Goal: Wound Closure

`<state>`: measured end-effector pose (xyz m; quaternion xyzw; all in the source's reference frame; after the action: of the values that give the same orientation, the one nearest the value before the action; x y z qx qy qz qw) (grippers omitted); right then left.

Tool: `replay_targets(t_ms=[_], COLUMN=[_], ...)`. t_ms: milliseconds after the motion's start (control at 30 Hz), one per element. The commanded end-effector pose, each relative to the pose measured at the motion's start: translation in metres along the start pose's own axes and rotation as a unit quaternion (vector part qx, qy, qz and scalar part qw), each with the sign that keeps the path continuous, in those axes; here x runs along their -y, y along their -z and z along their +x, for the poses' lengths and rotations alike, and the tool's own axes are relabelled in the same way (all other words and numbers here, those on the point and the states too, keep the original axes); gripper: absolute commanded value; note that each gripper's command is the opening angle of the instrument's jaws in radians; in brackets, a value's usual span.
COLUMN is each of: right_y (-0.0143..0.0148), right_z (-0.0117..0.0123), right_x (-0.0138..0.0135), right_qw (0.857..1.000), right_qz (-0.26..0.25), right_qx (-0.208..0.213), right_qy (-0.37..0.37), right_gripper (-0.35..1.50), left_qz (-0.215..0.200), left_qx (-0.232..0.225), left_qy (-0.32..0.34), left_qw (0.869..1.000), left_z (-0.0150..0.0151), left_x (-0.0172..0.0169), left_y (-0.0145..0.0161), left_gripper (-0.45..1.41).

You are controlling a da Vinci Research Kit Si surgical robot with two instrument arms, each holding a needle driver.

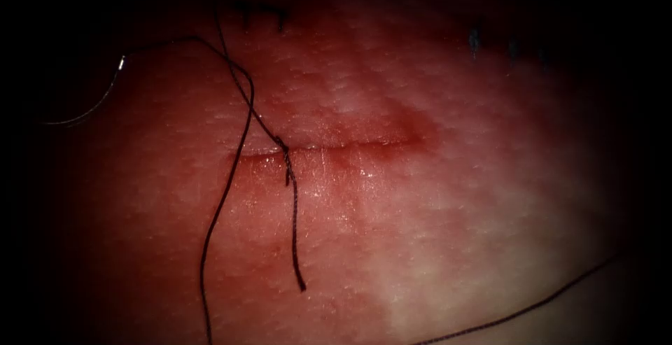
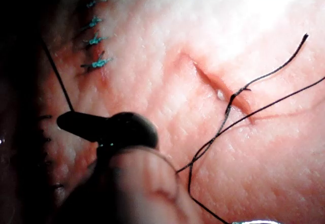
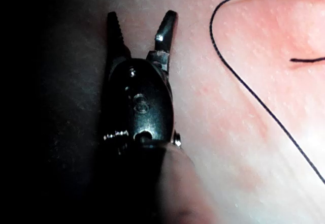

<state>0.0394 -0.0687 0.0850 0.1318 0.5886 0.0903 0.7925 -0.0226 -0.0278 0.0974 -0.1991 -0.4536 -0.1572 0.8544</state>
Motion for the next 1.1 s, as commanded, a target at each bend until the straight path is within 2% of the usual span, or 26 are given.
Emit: replay_targets(t_ms=[33, 100, 133, 167, 200, 233, 267, 300, 367, 400, 433, 467, 500, 567, 667, 700, 733, 767, 833, 967, 1000, 1033, 1067, 1100], right_y=[0.0016, 0.0036, 0.0036, 0.0046, 0.0070, 0.0078, 0.0078, 0.0098, 0.0111, 0.0114, 0.0114, 0.0115, 0.0115, 0.0105, 0.0088, 0.0082, 0.0082, 0.0066, 0.0062, 0.0047, 0.0042, 0.0040, 0.0040, 0.0036], right_z=[-0.0011, -0.0017, -0.0017, -0.0019, -0.0020, -0.0019, -0.0019, -0.0018, -0.0017, -0.0017, -0.0017, -0.0018, -0.0018, -0.0018, -0.0017, -0.0017, -0.0017, -0.0014, -0.0013, -0.0012, -0.0012, -0.0011, -0.0011, -0.0009], right_x=[-0.0014, -0.0031, -0.0031, -0.0040, -0.0067, -0.0080, -0.0080, -0.0113, -0.0143, -0.0156, -0.0156, -0.0179, -0.0179, -0.0201, -0.0213, -0.0216, -0.0216, -0.0225, -0.0228, -0.0241, -0.0246, -0.0247, -0.0247, -0.0244], right_qw=[0.998, 0.993, 0.993, 0.991, 0.984, 0.981, 0.981, 0.977, 0.972, 0.971, 0.971, 0.970, 0.970, 0.973, 0.974, 0.976, 0.976, 0.985, 0.987, 0.988, 0.988, 0.988, 0.988, 0.990], right_qz=[0.018, 0.036, 0.036, 0.040, 0.028, 0.009, 0.009, -0.036, -0.081, -0.095, -0.095, -0.119, -0.119, -0.126, -0.131, -0.135, -0.135, -0.133, -0.132, -0.132, -0.137, -0.136, -0.136, -0.107], right_qx=[0.022, 0.050, 0.050, 0.061, 0.092, 0.106, 0.106, 0.120, 0.124, 0.126, 0.126, 0.124, 0.124, 0.106, 0.091, 0.079, 0.079, 0.037, 0.030, 0.017, 0.005, -0.011, -0.011, -0.068], right_qy=[0.051, 0.099, 0.099, 0.111, 0.153, 0.163, 0.163, 0.175, 0.184, 0.182, 0.182, 0.171, 0.171, 0.161, 0.158, 0.150, 0.150, 0.103, 0.091, 0.074, 0.075, 0.077, 0.077, 0.067], right_gripper=[1.30, 1.21, 1.21, 1.08, 0.79, 0.79, 0.79, 0.77, 0.77, 0.77, 0.77, 0.77, 0.77, 0.77, 0.76, 0.72, 0.72, 0.59, 0.56, 0.57, 0.66, 0.86, 0.86, 1.04], left_qz=[0.013, 0.023, 0.023, 0.027, 0.032, 0.036, 0.036, 0.042, 0.052, 0.058, 0.058, 0.075, 0.075, 0.084, 0.076, 0.074, 0.074, 0.073, 0.075, 0.101, 0.116, 0.119, 0.119, 0.125], left_qx=[0.006, 0.015, 0.015, 0.023, 0.032, 0.038, 0.038, 0.048, 0.063, 0.071, 0.071, 0.096, 0.096, 0.099, -0.005, -0.021, -0.021, -0.018, -0.015, 0.020, 0.041, 0.046, 0.046, 0.053], left_qy=[0.003, 0.003, 0.003, 0.003, 0.003, 0.003, 0.003, 0.015, 0.036, 0.045, 0.045, 0.065, 0.065, 0.066, 0.050, 0.047, 0.047, 0.041, 0.039, 0.034, 0.035, 0.035, 0.035, 0.036], left_qw=[1.000, 1.000, 1.000, 0.999, 0.999, 0.999, 0.999, 0.998, 0.996, 0.995, 0.995, 0.990, 0.990, 0.989, 0.996, 0.996, 0.996, 0.996, 0.996, 0.994, 0.992, 0.991, 0.991, 0.990], left_z=[-0.0004, -0.0009, -0.0009, -0.0011, -0.0012, -0.0013, -0.0013, -0.0015, -0.0019, -0.0021, -0.0021, -0.0026, -0.0026, -0.0033, -0.0034, -0.0033, -0.0033, -0.0023, -0.0020, -0.0012, -0.0015, -0.0017, -0.0017, -0.0024], left_x=[0.0011, 0.0015, 0.0015, 0.0016, 0.0018, 0.0018, 0.0018, 0.0020, 0.0022, 0.0023, 0.0023, 0.0028, 0.0028, 0.0044, 0.0064, 0.0069, 0.0069, 0.0083, 0.0088, 0.0101, 0.0104, 0.0104, 0.0104, 0.0105], left_y=[-0.0001, 0.0002, 0.0002, 0.0003, 0.0005, 0.0006, 0.0006, 0.0007, 0.0009, 0.0011, 0.0011, 0.0015, 0.0015, 0.0020, 0.0015, 0.0012, 0.0012, 0.0002, 0.0001, -0.0001, 0.0002, 0.0004, 0.0004, 0.0008], left_gripper=[-0.45, -0.45, -0.45, -0.45, -0.45, -0.45, -0.45, -0.45, -0.45, -0.45, -0.45, -0.45, -0.45, -0.45, -0.45, -0.45, -0.45, -0.45, -0.45, -0.45, -0.45, -0.45, -0.45, -0.45])
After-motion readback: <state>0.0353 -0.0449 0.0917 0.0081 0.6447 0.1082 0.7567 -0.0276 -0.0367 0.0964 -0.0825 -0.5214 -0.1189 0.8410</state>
